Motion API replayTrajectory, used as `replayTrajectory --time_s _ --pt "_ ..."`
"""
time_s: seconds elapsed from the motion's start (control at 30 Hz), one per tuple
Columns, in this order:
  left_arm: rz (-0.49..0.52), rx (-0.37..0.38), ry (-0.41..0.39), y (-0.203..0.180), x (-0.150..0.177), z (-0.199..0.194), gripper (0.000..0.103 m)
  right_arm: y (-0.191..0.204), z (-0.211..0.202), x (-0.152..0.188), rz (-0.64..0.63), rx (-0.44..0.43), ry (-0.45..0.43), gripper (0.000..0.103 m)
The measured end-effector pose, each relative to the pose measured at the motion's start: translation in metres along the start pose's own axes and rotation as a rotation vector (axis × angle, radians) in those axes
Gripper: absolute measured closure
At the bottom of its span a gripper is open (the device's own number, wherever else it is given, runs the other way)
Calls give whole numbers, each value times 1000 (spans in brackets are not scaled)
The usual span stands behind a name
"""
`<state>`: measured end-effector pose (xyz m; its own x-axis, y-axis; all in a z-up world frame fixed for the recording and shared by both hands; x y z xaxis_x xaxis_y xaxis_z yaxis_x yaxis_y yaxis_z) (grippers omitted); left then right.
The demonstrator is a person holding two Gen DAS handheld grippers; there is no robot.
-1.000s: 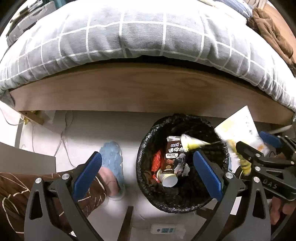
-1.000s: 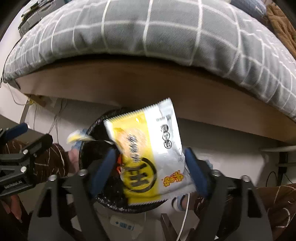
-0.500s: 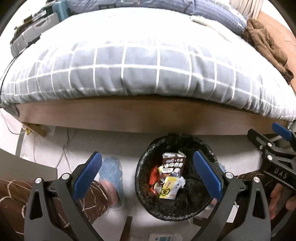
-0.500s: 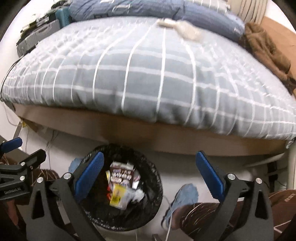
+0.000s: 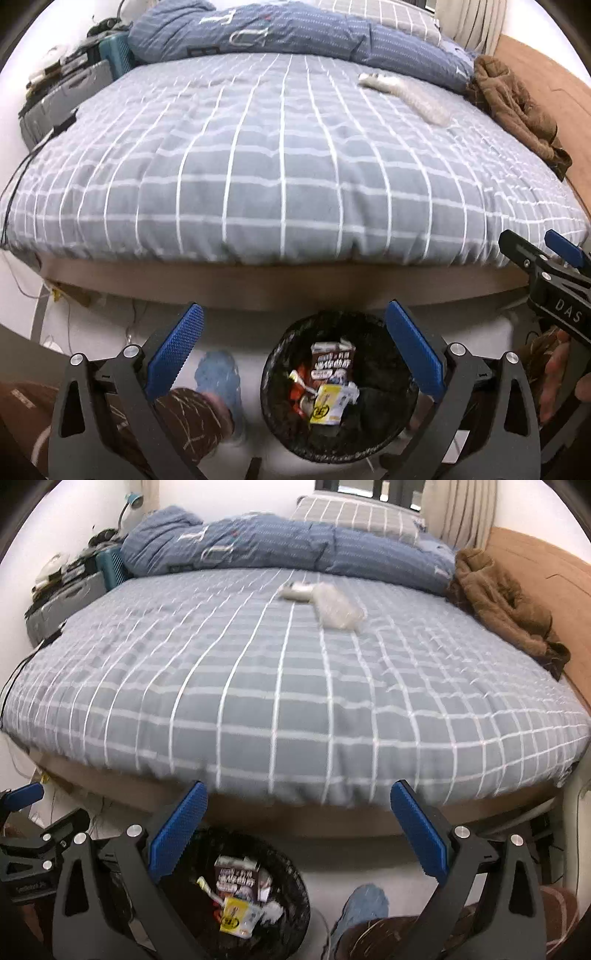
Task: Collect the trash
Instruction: 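Raise both tools back up over the bed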
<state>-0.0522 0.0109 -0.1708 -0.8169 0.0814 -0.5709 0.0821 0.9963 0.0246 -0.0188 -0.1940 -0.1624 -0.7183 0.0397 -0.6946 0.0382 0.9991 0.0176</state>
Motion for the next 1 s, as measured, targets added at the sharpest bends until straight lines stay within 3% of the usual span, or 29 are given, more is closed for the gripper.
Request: replayTrajectory --time_s 0.47,1.0 --pt "26 6 -89 -20 -93 13 6 -29 37 -74 60 -15 -33 8" --pt "65 19 -93 -23 -182 78 6 -40 103 -146 62 -5 -40 8"
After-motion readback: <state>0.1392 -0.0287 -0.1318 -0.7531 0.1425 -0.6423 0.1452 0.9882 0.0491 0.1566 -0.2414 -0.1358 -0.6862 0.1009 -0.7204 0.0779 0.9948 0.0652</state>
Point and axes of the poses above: each gripper's, at about its wrist camera, not at the fingertips, and z roughly the way its jaws point, y to its left, x to its underside, the point moved 8 cm from there along z, roughly the way its jaws point, and after that the axes turned 7 degrees about z, right-handed, at the moved point
